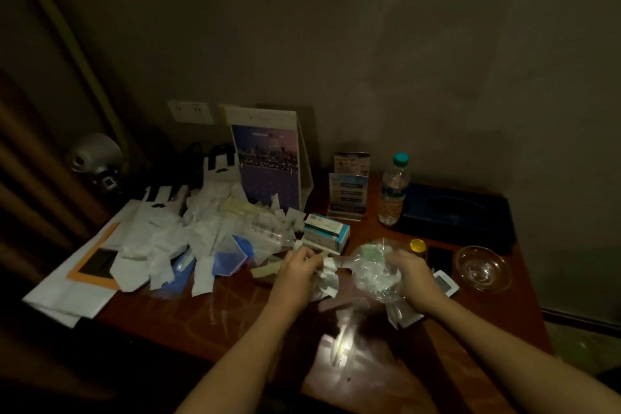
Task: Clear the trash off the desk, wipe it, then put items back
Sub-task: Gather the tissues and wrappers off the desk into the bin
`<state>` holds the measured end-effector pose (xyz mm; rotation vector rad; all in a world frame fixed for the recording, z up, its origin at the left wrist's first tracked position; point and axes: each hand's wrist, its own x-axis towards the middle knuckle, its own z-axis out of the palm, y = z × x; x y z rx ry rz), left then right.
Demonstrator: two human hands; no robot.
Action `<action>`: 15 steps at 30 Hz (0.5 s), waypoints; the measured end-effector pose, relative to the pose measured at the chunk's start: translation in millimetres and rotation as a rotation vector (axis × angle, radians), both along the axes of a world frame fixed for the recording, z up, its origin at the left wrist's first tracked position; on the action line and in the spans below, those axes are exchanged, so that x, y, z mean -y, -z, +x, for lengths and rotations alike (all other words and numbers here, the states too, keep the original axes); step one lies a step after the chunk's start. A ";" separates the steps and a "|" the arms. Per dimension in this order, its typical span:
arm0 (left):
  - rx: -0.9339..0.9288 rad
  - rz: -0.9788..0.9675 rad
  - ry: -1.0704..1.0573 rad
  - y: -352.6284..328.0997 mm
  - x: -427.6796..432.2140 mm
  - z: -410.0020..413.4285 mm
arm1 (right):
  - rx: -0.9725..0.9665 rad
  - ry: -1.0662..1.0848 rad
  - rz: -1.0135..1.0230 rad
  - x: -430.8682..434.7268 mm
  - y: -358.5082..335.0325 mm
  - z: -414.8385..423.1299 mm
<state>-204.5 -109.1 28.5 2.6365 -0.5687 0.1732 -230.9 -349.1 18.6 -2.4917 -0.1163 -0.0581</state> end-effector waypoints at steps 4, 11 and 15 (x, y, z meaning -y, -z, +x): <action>0.043 -0.026 0.033 -19.0 16.2 -5.8 | 0.012 0.031 -0.017 14.6 -15.9 -15.9; 0.110 -0.096 0.202 -33.3 44.0 -16.0 | 0.057 0.237 -0.018 28.6 -49.0 -62.0; 0.115 -0.137 0.289 -35.2 60.5 -30.0 | 0.081 0.371 0.008 35.9 -62.8 -102.1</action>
